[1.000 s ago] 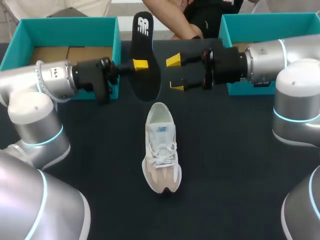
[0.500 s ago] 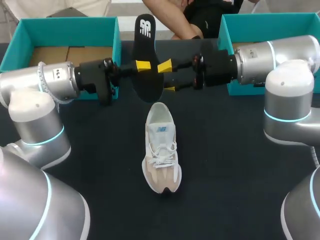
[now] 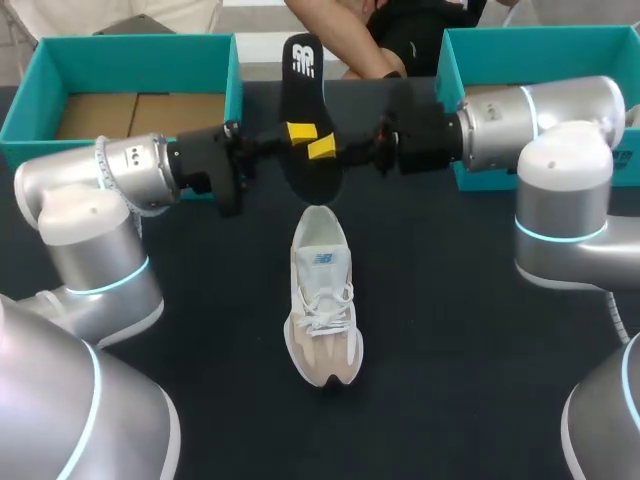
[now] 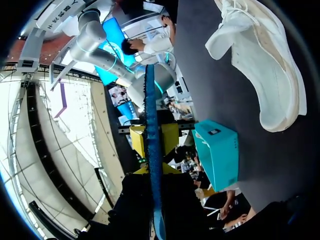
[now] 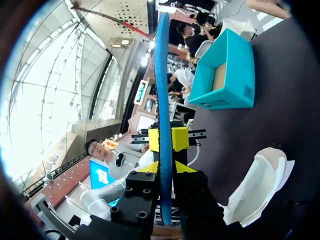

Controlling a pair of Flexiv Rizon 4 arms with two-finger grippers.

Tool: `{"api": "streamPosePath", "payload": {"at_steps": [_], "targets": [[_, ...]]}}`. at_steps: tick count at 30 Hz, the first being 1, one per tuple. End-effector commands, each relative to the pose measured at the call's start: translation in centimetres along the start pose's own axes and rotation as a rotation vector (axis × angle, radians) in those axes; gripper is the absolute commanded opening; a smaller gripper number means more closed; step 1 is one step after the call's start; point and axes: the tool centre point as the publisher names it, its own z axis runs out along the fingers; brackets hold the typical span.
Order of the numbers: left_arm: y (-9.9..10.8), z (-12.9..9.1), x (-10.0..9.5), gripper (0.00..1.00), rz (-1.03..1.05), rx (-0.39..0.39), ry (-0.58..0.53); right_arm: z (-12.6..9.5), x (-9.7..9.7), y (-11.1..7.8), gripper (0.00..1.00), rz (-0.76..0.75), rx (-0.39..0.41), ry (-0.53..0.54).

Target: Take the shoe out of the shoebox, open the shoe tongue, remove and reinsert the insole, then place the shoe into the shoebox

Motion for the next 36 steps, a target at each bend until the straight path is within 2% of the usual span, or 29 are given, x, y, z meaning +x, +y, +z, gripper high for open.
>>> {"api": "streamPosePath", "payload": {"at_steps": [1, 16, 18, 19, 26, 27, 28, 29, 34, 36], "targets": [[0.1, 0.6, 0.2, 0.0, 0.001, -0.003, -0.001, 0.5, -0.2, 0.2, 0.09, -0.003, 0.002, 0.002], [-0.7, 0.4, 0.6, 0.0, -0.017, 0.033, 0.004, 0.2, -0.4, 0.4, 0.09, 0.001, 0.003, -0.003], [-0.7, 0.4, 0.6, 0.0, -0.018, 0.031, 0.003, 0.2, -0.4, 0.5, 0.07, 0.002, 0.006, -0.003], [-0.7, 0.4, 0.6, 0.0, -0.018, 0.03, 0.003, 0.2, -0.4, 0.5, 0.0, 0.003, 0.008, -0.002], [-0.6, 0.5, 0.6, 0.0, -0.022, 0.021, 0.006, 0.3, -0.5, 0.6, 0.0, -0.002, 0.012, 0.004], [-0.5, 0.5, 0.6, 0.24, -0.026, 0.02, 0.01, 0.3, -0.6, 0.6, 0.0, -0.004, 0.014, 0.004], [-0.5, 0.5, 0.5, 0.79, -0.033, 0.014, 0.007, 0.3, -0.6, 0.6, 0.0, -0.006, 0.015, 0.004], [-0.4, 0.4, 0.3, 1.0, -0.042, 0.006, 0.001, 0.3, -0.6, 0.6, 0.0, -0.008, 0.016, 0.004], [0.4, -0.9, -0.9, 1.0, -0.107, -0.032, 0.03, 0.2, -0.9, 0.6, 0.0, -0.039, 0.006, 0.003], [0.8, -2.1, -0.9, 1.0, -0.21, -0.08, 0.046, 0.0, -1.1, 0.7, 0.0, -0.079, -0.01, 0.012]]}}
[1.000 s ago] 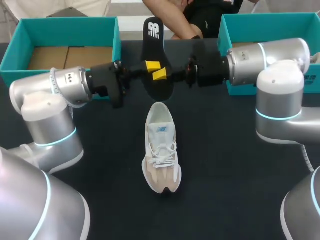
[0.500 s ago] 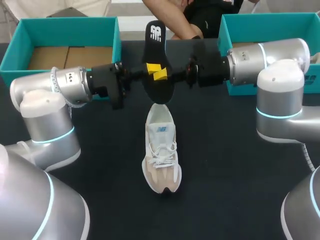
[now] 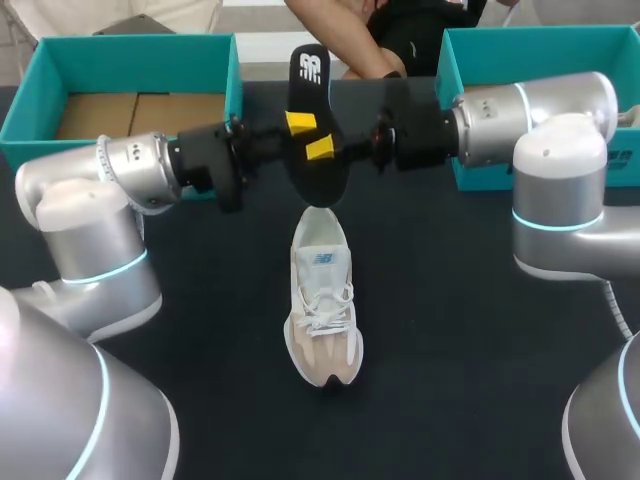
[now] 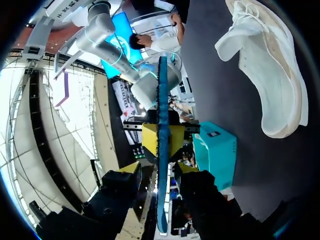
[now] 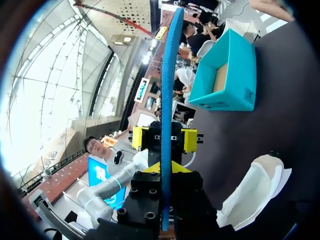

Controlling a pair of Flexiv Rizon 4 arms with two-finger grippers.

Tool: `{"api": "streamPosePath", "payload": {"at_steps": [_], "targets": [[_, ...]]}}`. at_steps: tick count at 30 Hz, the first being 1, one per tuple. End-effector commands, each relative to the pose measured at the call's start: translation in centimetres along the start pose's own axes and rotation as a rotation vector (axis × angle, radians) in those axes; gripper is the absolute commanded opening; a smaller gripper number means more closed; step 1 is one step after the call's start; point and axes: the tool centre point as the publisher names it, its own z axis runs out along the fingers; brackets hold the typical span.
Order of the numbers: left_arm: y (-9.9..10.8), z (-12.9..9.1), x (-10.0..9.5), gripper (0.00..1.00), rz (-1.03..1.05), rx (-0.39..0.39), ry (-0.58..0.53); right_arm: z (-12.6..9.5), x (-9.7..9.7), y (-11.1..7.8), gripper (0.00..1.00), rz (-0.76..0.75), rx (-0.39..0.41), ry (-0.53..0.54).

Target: Take the shoe out of the shoebox, open the shoe tongue, remove and reinsert the insole, then place the shoe into the shoebox

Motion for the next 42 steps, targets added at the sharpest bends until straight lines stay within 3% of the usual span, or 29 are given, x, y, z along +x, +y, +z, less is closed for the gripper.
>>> {"api": "streamPosePath", "payload": {"at_steps": [1, 6, 12, 23, 28, 29, 42], "targets": [[0.0, -2.5, -0.8, 1.0, -0.161, -0.066, 0.064, -0.2, -0.5, -0.1, 0.0, -0.051, -0.035, 0.017], [0.2, -5.8, -0.1, 1.0, -0.358, -0.147, 0.087, -0.8, -1.2, 0.0, 0.0, -0.128, -0.066, 0.022], [0.4, -8.3, 0.6, 1.0, -0.484, -0.208, 0.105, -1.3, -1.9, 0.3, 0.0, -0.179, -0.069, 0.025], [-2.1, -10.6, 3.5, 1.0, -0.608, -0.018, 0.304, -1.5, -1.8, 0.4, 0.0, -0.329, -0.024, 0.041], [-3.9, -11.9, 4.4, 1.0, -0.676, 0.022, 0.358, -1.3, -1.6, 0.3, 0.0, -0.392, -0.028, 0.053], [-4.2, -12.1, 4.6, 1.0, -0.648, 0.048, 0.397, -1.3, -1.6, 0.2, 0.0, -0.376, -0.06, 0.034], [-4.2, -12.1, 4.6, 1.0, -0.648, 0.048, 0.397, -1.3, -1.6, 0.2, 0.0, -0.376, -0.06, 0.034]]}}
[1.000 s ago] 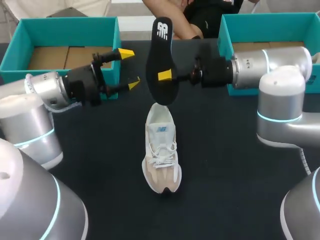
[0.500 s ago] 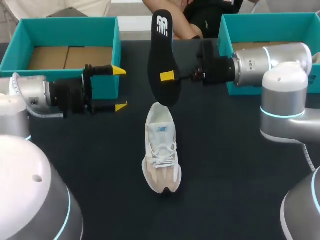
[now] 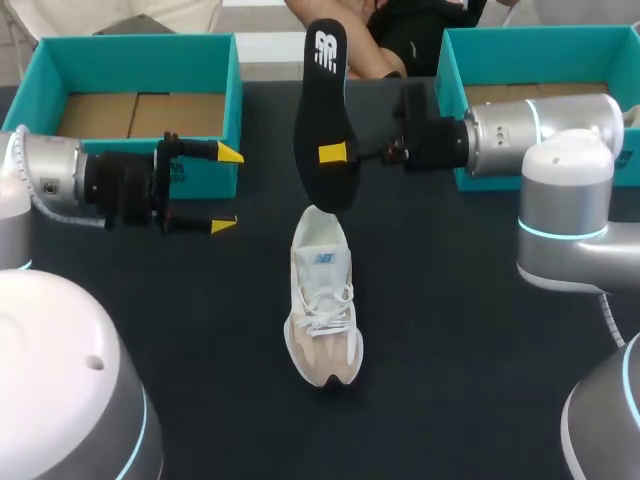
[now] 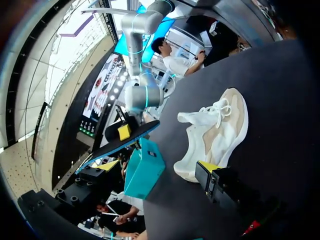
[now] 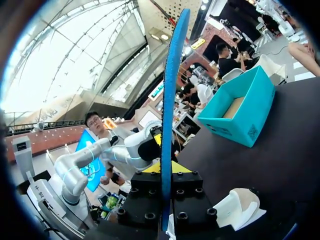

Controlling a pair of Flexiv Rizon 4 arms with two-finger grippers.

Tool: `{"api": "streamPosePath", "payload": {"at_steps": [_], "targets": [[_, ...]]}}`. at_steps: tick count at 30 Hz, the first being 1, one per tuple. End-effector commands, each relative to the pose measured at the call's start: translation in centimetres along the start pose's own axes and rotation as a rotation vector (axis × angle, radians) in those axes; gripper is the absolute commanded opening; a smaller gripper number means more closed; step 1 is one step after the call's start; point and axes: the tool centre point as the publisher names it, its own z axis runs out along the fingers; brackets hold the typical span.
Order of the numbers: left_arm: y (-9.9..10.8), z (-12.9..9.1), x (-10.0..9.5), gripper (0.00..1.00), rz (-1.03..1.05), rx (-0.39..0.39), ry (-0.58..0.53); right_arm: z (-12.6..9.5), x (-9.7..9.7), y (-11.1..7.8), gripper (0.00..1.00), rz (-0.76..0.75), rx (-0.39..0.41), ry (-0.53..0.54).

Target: Take the shoe out of the shoebox, open the shoe tongue, remove and reinsert the insole, then place the shoe into the shoebox

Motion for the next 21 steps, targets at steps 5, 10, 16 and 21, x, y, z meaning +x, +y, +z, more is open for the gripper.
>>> {"api": "streamPosePath", "payload": {"at_steps": [5, 10, 16, 21], "targets": [[0.1, 0.1, 0.4, 1.0, -0.076, -0.01, 0.026, 0.1, 0.1, 0.0, 0.0, 0.001, 0.0, -0.005], [0.8, 0.4, 2.7, 1.0, -0.248, -0.057, 0.141, 0.2, -1.4, -0.3, 0.0, -0.215, 0.014, -0.056], [0.9, 1.2, 4.5, 1.0, -0.395, -0.072, 0.167, 0.1, -2.7, -1.1, 0.0, -0.296, 0.001, -0.018], [1.6, 2.2, 5.6, 1.0, -0.477, -0.097, 0.196, 0.4, -4.2, -1.7, 0.0, -0.32, -0.005, 0.047]]}}
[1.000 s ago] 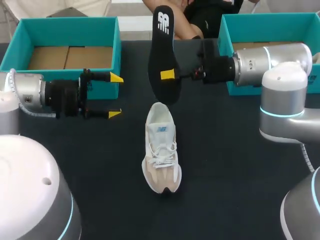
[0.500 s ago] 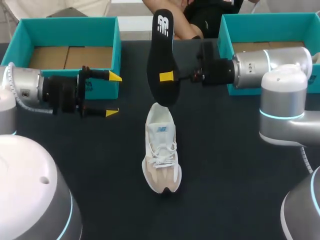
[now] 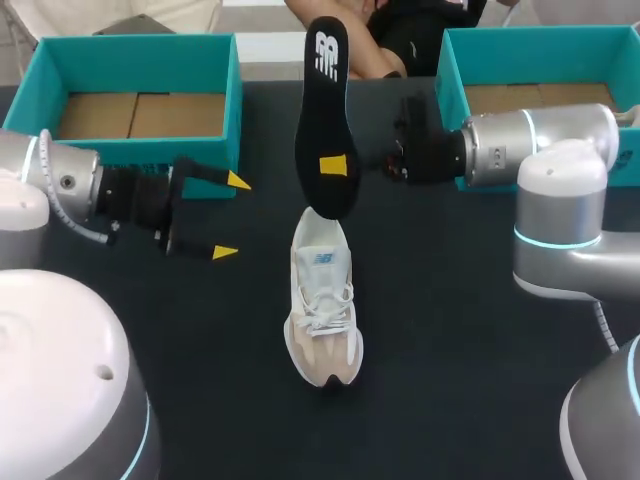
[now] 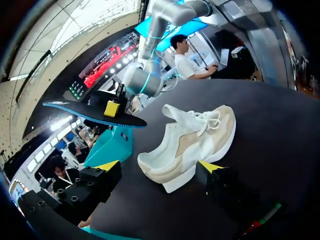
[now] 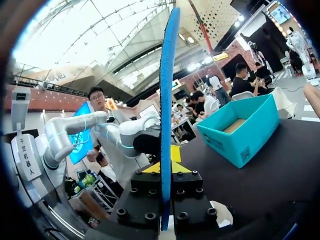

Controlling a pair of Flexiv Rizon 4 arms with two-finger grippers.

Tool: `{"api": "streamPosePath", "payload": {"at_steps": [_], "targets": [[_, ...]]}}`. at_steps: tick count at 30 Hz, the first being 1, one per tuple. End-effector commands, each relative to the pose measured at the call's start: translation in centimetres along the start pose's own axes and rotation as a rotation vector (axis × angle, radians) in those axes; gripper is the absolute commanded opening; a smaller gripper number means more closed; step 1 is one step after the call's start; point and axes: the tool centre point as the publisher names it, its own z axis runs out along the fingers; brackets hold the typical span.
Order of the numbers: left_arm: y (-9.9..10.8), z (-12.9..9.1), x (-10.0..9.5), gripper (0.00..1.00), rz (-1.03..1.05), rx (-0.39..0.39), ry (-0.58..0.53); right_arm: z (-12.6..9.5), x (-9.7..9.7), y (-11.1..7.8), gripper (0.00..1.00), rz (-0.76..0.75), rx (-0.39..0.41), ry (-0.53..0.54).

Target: Take the shoe out of the shoebox, open the shoe tongue, remove and reinsert the insole, then place the shoe into the shoebox

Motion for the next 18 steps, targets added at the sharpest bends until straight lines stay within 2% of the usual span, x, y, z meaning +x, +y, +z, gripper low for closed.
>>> {"api": "streamPosePath", "payload": {"at_steps": [1, 3, 4, 9, 18], "targets": [[0.6, 1.6, -0.3, 1.0, -0.053, -0.018, 0.029, 0.5, -1.6, -1.3, 0.0, 0.008, 0.006, 0.049], [1.1, 2.4, -0.1, 1.0, -0.064, -0.026, 0.022, 0.9, -1.9, -1.8, 0.0, 0.024, 0.01, 0.089], [1.4, 2.7, 0.0, 1.0, -0.068, -0.026, 0.022, 1.0, -2.0, -2.1, 0.0, 0.029, 0.035, 0.063], [2.5, 4.3, 0.9, 1.0, -0.114, -0.034, 0.001, 1.1, -2.0, -2.2, 0.0, 0.036, 0.026, 0.075], [3.8, 5.5, 1.9, 1.0, -0.16, -0.084, 0.041, 1.1, -2.0, -2.2, 0.0, 0.036, 0.026, 0.075]]}}
